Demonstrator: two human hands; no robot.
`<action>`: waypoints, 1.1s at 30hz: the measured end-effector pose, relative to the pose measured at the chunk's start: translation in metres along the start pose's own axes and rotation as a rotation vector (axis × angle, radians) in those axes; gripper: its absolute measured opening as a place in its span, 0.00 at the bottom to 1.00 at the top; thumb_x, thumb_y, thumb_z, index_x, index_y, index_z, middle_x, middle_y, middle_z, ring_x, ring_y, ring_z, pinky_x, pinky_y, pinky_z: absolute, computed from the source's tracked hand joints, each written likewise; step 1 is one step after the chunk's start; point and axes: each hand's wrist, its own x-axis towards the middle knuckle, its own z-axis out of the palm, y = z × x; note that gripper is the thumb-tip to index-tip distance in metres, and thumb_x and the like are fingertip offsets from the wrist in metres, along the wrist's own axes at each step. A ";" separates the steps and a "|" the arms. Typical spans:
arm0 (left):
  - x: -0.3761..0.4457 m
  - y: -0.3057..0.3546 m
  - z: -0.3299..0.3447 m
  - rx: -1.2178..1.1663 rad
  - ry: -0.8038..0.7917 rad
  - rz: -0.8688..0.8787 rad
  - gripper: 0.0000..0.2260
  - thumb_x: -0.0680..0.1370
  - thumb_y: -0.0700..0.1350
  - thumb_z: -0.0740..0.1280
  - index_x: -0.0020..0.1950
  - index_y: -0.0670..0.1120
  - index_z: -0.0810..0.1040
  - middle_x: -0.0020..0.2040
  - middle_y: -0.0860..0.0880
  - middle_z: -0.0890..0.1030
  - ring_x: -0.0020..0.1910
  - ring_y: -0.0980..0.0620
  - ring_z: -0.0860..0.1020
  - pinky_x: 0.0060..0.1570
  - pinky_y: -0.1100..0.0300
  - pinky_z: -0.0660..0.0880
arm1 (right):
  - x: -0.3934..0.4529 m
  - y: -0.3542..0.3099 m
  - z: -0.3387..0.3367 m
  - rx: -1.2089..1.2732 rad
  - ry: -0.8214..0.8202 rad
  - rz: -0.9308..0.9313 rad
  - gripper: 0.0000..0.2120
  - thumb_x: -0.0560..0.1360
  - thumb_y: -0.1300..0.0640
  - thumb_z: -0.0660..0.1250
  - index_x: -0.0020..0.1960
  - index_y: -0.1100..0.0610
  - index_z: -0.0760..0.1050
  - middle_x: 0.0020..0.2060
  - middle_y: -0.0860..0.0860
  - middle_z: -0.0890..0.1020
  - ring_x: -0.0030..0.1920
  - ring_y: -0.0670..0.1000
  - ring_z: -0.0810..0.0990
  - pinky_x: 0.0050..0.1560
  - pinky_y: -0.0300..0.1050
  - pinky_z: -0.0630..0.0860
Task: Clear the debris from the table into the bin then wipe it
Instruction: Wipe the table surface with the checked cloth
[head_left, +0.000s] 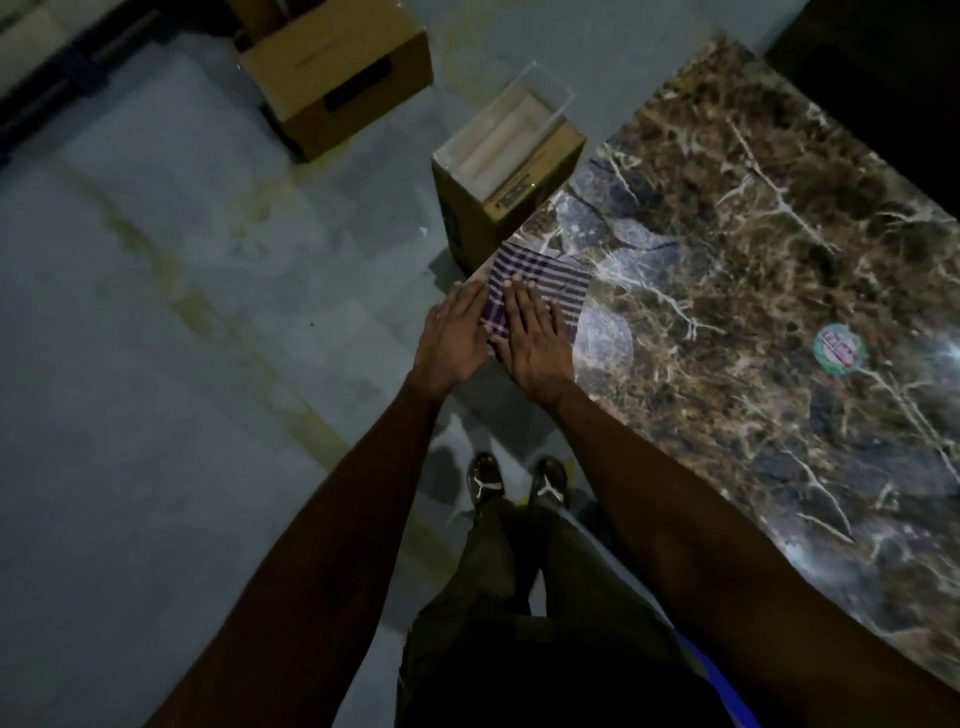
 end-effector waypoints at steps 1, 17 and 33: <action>0.004 -0.002 -0.002 -0.025 0.016 0.002 0.27 0.84 0.46 0.60 0.83 0.45 0.60 0.82 0.46 0.62 0.81 0.44 0.59 0.78 0.46 0.57 | 0.004 -0.002 0.000 0.007 -0.010 -0.001 0.34 0.85 0.39 0.53 0.84 0.58 0.54 0.83 0.55 0.57 0.83 0.55 0.56 0.80 0.56 0.50; 0.076 0.014 -0.059 -0.342 -0.050 -0.497 0.09 0.81 0.42 0.67 0.59 0.40 0.81 0.55 0.40 0.84 0.52 0.41 0.82 0.55 0.51 0.80 | 0.052 -0.023 -0.015 0.260 0.001 -0.044 0.33 0.84 0.41 0.50 0.82 0.60 0.59 0.82 0.57 0.60 0.82 0.57 0.57 0.80 0.59 0.53; 0.186 0.055 -0.149 -0.950 -0.342 -0.233 0.06 0.82 0.37 0.67 0.59 0.43 0.79 0.56 0.44 0.84 0.57 0.42 0.82 0.59 0.50 0.79 | 0.121 0.051 -0.096 1.017 0.081 0.768 0.45 0.77 0.38 0.72 0.83 0.53 0.54 0.82 0.55 0.57 0.80 0.51 0.57 0.78 0.52 0.60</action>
